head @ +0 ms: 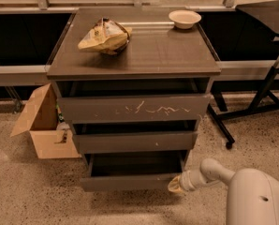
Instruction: Close bottom drawer
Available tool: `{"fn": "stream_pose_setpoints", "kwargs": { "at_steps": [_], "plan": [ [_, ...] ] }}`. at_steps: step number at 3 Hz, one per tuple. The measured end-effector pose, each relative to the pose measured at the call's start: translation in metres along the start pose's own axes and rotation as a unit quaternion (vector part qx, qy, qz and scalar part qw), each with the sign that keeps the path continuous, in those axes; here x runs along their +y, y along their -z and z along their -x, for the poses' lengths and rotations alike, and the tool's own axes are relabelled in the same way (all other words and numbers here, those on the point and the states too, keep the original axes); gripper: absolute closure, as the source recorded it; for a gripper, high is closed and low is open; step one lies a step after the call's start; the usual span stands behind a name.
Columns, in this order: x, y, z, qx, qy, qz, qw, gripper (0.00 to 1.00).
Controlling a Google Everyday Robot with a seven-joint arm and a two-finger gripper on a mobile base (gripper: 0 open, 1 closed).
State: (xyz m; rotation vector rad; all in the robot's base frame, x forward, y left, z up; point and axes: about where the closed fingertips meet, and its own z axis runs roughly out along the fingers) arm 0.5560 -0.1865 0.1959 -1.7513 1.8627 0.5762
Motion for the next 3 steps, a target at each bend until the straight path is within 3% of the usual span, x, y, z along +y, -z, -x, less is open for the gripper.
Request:
{"fn": "stream_pose_setpoints", "kwargs": {
  "at_steps": [2, 3],
  "plan": [
    [-0.032, 0.002, -0.019, -0.005, -0.024, -0.001, 0.9997, 0.58],
    [-0.044, 0.005, -0.020, -0.005, -0.027, -0.003, 0.9996, 0.28]
  ]
}}
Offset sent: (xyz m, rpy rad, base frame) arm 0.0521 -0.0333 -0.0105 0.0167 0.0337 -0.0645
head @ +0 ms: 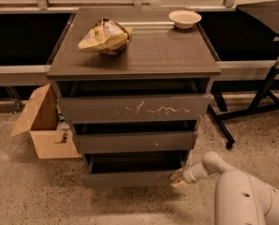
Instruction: Close bottom drawer
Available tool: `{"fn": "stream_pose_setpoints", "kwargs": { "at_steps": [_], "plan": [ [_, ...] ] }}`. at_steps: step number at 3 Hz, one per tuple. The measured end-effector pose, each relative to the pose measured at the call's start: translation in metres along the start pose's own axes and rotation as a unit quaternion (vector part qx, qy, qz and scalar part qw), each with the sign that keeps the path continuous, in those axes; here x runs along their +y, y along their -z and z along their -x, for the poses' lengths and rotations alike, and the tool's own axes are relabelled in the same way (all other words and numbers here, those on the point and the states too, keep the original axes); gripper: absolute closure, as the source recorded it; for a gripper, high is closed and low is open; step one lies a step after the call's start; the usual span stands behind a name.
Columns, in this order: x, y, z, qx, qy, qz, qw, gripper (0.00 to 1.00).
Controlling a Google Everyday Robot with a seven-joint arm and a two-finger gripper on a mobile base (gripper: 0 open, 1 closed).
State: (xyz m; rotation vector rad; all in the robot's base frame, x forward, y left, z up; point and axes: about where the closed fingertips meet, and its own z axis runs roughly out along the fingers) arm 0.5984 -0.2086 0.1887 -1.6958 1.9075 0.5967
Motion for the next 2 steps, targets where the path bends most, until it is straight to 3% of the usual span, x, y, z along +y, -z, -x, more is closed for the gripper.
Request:
{"fn": "stream_pose_setpoints", "kwargs": {
  "at_steps": [1, 2],
  "plan": [
    [-0.0008, 0.0006, 0.0004, 0.000, 0.000, 0.000, 1.0000, 0.04],
    [-0.0061, 0.0056, 0.0042, 0.002, 0.006, -0.002, 1.0000, 0.00]
  ]
}}
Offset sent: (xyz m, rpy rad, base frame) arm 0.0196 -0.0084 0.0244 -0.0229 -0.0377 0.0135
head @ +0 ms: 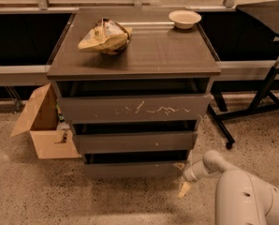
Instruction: Close bottom drawer
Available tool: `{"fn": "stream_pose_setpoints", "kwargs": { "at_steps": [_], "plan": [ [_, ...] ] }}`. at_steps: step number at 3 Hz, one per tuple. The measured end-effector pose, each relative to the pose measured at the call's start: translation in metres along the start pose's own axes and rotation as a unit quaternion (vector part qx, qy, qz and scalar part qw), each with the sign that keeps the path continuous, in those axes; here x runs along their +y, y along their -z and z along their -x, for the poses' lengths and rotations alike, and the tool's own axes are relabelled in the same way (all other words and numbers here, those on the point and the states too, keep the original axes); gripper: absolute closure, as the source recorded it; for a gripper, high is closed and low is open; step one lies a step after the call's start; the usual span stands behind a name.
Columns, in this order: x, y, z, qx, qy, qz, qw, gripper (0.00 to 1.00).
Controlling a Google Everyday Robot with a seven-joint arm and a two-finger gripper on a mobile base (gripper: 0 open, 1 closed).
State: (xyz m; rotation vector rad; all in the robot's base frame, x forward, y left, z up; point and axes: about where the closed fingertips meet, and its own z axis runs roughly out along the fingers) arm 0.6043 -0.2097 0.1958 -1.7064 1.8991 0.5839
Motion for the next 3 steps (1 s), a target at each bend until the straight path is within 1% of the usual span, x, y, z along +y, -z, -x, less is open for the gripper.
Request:
{"fn": "stream_pose_setpoints", "kwargs": {
  "at_steps": [2, 3],
  "plan": [
    [-0.013, 0.010, 0.005, 0.000, 0.012, -0.002, 0.9999, 0.00],
    [-0.004, 0.018, 0.011, -0.010, 0.028, -0.005, 0.9995, 0.00]
  ]
}}
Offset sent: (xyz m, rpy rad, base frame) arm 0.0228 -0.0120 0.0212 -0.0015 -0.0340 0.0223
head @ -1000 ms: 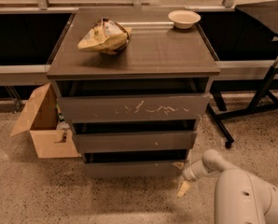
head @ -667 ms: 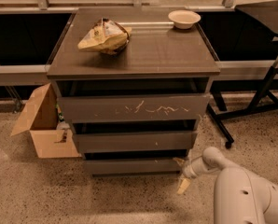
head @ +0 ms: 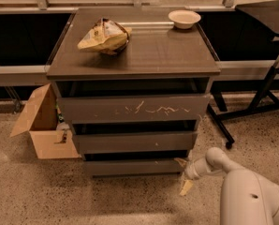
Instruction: Close bottom drawer
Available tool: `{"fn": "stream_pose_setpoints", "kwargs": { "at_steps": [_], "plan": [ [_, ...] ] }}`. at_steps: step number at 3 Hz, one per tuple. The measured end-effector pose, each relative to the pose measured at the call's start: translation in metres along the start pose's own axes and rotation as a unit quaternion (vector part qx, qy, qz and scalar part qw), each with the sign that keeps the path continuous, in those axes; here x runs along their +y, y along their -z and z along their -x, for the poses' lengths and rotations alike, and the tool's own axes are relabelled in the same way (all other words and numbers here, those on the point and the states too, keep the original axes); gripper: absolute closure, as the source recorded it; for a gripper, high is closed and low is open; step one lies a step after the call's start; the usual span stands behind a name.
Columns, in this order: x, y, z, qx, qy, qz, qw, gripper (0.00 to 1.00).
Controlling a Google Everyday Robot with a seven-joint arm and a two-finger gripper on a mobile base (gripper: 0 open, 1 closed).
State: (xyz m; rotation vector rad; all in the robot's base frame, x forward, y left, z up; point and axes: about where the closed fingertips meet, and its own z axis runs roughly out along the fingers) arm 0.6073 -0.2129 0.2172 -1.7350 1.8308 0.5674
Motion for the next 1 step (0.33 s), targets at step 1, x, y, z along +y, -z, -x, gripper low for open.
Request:
{"fn": "stream_pose_setpoints", "kwargs": {
  "at_steps": [1],
  "plan": [
    [0.0297, 0.0147, 0.0157, -0.017, 0.011, 0.012, 0.9997, 0.00]
  ]
}}
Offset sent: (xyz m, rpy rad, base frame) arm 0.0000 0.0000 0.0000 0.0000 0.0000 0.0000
